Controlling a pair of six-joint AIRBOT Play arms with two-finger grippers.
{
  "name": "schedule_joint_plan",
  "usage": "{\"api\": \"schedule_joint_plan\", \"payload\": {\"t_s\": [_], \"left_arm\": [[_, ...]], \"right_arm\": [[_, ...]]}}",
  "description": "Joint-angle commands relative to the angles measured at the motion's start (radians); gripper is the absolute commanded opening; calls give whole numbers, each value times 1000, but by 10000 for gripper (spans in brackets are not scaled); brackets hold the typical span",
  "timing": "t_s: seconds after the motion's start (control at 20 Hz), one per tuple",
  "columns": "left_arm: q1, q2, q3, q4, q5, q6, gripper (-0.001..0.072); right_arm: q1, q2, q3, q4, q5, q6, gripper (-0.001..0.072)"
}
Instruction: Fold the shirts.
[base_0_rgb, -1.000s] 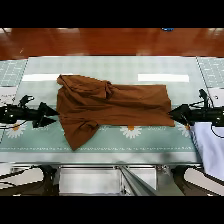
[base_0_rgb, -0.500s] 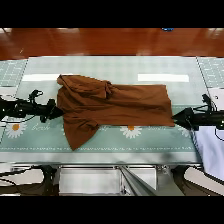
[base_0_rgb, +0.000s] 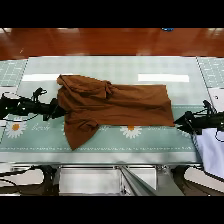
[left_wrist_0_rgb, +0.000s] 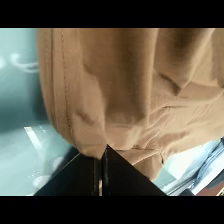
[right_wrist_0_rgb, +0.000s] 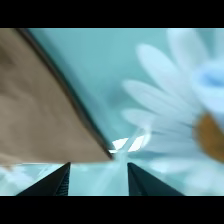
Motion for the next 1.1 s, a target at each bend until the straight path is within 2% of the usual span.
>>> {"api": "schedule_joint_plan", "payload": {"t_s": [0.0,0.05,0.1,0.15,0.2,0.35,0.5,0.7,0.85,0.95,1.05], "left_arm": [[-39,0,1,0,31,-2,15],[-41,0,1,0,30,-2,15],[-39,0,2,0,27,-2,15],[-35,0,3,0,23,-2,15],[-29,2,9,0,17,-2,15],[12,27,98,-8,-68,-2,15],[60,98,322,-58,-161,-31,14],[76,207,744,-74,-161,-84,14],[87,272,1077,-55,-106,-141,14],[115,304,1253,-52,-70,-171,14],[151,365,1350,-52,-54,-170,14]], "right_arm": [[64,-68,2,88,-90,-22,414],[95,-84,10,132,-121,-36,402],[125,-97,24,163,-136,-44,342],[160,-107,50,178,-134,-60,144],[188,-107,79,183,-122,-87,29],[240,-81,260,137,-6,-78,29],[240,-34,567,95,87,-8,28],[241,-14,1082,202,172,85,28],[240,-14,1459,138,193,163,28],[240,44,1557,82,156,183,28],[240,145,1529,25,141,182,28]]}}
